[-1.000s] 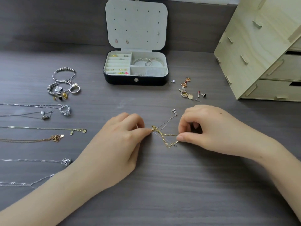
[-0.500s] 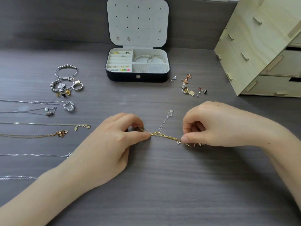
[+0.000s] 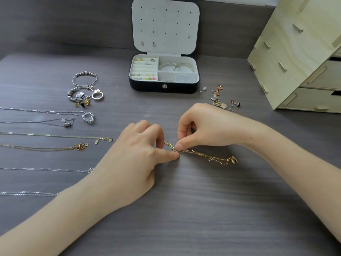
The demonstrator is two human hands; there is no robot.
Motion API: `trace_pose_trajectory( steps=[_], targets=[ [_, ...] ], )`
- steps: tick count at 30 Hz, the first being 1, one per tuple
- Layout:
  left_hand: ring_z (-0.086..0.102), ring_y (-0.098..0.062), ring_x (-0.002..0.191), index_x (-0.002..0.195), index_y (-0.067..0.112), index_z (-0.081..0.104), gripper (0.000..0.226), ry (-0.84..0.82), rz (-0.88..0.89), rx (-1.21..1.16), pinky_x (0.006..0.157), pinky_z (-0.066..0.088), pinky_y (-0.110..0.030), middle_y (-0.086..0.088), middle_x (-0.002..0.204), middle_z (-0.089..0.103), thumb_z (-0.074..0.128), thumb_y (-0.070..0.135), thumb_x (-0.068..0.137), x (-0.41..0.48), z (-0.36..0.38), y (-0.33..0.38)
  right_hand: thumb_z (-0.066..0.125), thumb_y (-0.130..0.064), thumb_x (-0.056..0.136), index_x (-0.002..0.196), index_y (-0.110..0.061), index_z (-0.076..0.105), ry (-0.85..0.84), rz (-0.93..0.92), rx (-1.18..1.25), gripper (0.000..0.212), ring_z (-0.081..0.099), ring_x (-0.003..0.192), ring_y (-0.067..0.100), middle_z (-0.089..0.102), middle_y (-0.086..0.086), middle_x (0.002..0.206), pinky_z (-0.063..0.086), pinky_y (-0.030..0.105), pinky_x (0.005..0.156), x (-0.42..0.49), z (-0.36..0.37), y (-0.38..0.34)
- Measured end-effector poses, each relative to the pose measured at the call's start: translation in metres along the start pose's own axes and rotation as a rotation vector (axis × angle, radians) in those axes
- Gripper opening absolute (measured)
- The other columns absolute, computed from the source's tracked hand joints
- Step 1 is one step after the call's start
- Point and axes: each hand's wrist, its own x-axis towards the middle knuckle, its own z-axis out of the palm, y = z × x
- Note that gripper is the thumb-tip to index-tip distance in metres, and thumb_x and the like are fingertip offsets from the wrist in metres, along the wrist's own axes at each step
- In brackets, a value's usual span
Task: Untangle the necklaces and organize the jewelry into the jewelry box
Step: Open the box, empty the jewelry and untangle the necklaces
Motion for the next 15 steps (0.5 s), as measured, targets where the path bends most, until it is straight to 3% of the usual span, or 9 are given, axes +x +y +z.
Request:
trace_pose_trajectory(
  steps=[5,15],
  targets=[
    [0.048,-0.024,0.063,0.09,0.027,0.076,0.064,-0.003,-0.01,-0.038,0.054,0.036,-0.031,-0.003,0.075,0.054,0.02,0.01,0.065,0.0015,-0.0003,-0.0007,0.076,-0.032,0.075,0.066,-0.022,0.067,-0.046,0.053,0.009,0.016,0.049,0.05,-0.002,0.063,-0.008,0.06,0.036,0.01,0.046,0.0045,-0.0049,-0.0019],
    [0.049,-0.023,0.062,0.086,0.028,0.076,0.063,-0.002,-0.055,-0.101,0.054,0.042,-0.03,-0.001,0.077,0.056,0.02,0.009,0.063,0.001,-0.0036,0.0017,0.077,-0.03,0.074,0.066,-0.018,0.068,-0.037,0.106,0.076,0.017,0.046,0.044,-0.001,0.057,-0.011,0.05,0.034,0.01,0.042,0.0059,-0.0064,0.0015]
  ],
)
